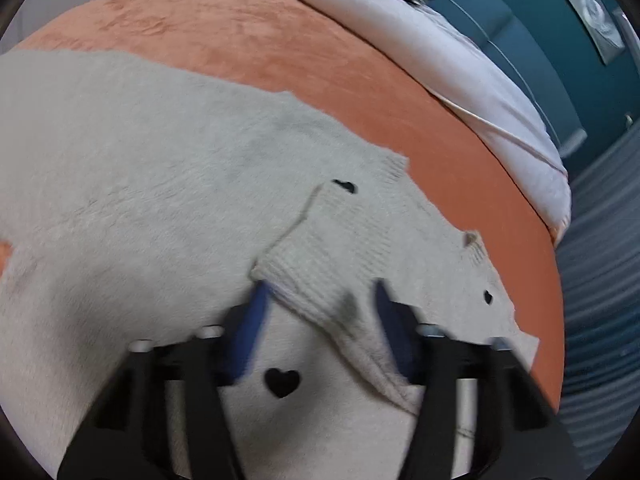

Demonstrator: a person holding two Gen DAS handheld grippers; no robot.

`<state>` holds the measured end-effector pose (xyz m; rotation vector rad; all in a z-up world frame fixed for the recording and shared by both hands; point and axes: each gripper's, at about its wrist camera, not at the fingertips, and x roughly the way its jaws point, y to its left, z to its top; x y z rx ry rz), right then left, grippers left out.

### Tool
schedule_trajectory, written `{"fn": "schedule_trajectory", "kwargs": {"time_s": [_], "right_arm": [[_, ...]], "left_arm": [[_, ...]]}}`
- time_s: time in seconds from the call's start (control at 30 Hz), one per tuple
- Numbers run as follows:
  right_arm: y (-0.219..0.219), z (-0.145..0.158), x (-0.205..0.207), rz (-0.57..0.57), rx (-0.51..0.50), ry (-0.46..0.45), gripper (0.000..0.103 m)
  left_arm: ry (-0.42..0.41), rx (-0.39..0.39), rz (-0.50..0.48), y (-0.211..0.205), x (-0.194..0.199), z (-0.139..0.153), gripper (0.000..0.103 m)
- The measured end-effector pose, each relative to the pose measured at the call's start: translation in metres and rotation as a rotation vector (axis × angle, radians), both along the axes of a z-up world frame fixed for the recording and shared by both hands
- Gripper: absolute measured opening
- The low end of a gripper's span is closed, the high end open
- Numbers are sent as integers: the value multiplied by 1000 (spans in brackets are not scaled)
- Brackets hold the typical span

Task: Fold small clothes
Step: 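Grasp the other sleeve cuff with the left gripper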

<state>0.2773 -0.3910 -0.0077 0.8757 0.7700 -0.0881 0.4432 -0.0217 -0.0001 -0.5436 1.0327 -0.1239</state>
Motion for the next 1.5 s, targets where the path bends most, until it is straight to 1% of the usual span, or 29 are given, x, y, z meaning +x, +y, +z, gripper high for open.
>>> {"fn": "schedule_trajectory", "kwargs": {"time_s": [0.03,0.07,0.1,0.17,0.23,0.27,0.3,0.33,0.37,0.4,0.47,0.5,0.53,0.63,0.7,0.73,0.77,0.8,0.87,0.97,1.03,1.1,1.13,1.17,1.2,1.23,1.3,1.4,1.5], "right_arm": [[0,2,4,2,-18,4,61],[-1,3,7,5,-37,6,60],[2,7,16,14,-58,6,56],[5,22,24,24,-94,-29,9],[8,44,23,26,-103,-110,10],[10,54,18,27,-101,-164,10],[12,58,17,32,-111,-185,10],[15,57,17,43,-141,-178,10],[17,47,20,48,-177,-130,10],[17,34,23,42,-171,-81,10],[9,9,20,18,-102,-34,10],[6,1,17,2,-93,-22,10],[4,-5,14,-6,-86,-19,10],[2,-10,9,-15,-68,-41,10],[7,-9,11,-6,-98,-33,12],[10,-8,12,2,-116,-30,13],[11,-7,14,6,-128,-30,13],[13,-7,15,7,-132,-30,13],[12,-7,15,5,-125,-36,13],[10,-9,8,3,-123,-56,13],[10,-11,7,13,-127,-54,13],[11,-13,12,23,-131,-30,11],[10,-13,15,28,-132,-14,10],[10,-12,16,29,-132,0,10],[10,-10,18,35,-135,12,10],[10,-5,17,38,-150,27,10],[14,15,7,30,-211,44,14],[27,47,-16,-4,-331,14,15],[52,63,-5,87,-403,-6,15]], "left_arm": [[-10,-17,-30,-3,3,4,0],[-39,-8,-26,-2,3,11,0],[-89,14,-22,-3,1,23,0],[-181,13,-25,2,-6,50,0],[-248,-2,-22,10,-15,71,0],[-261,3,-22,15,-17,75,0],[-247,12,-22,19,-19,73,0],[-212,2,-25,22,-18,66,0],[-180,-20,-30,26,-18,56,2],[-129,-30,-21,30,-18,43,5],[-55,-68,9,40,-19,18,32],[-21,-88,34,43,-18,7,38],[2,-114,55,44,-15,-3,44],[25,-174,67,36,-3,-14,45],[27,-167,63,27,8,-17,44],[29,-166,65,24,14,-18,39],[30,-169,66,23,18,-19,16],[26,-189,50,21,23,-18,11],[-19,-186,54,22,23,-6,10],[-152,-165,27,27,6,28,9],[-198,-124,13,33,-10,37,9],[-170,-57,15,40,-16,22,9],[-113,-29,15,41,-14,2,9],[-56,-20,17,43,-11,-16,10],[-38,-52,24,48,-14,-30,9],[-81,-84,29,51,-19,-31,10],[-84,-88,30,50,-20,-30,10],[-99,-43,1,44,-19,-31,11],[-122,-5,-16,37,-19,-32,12]]}}
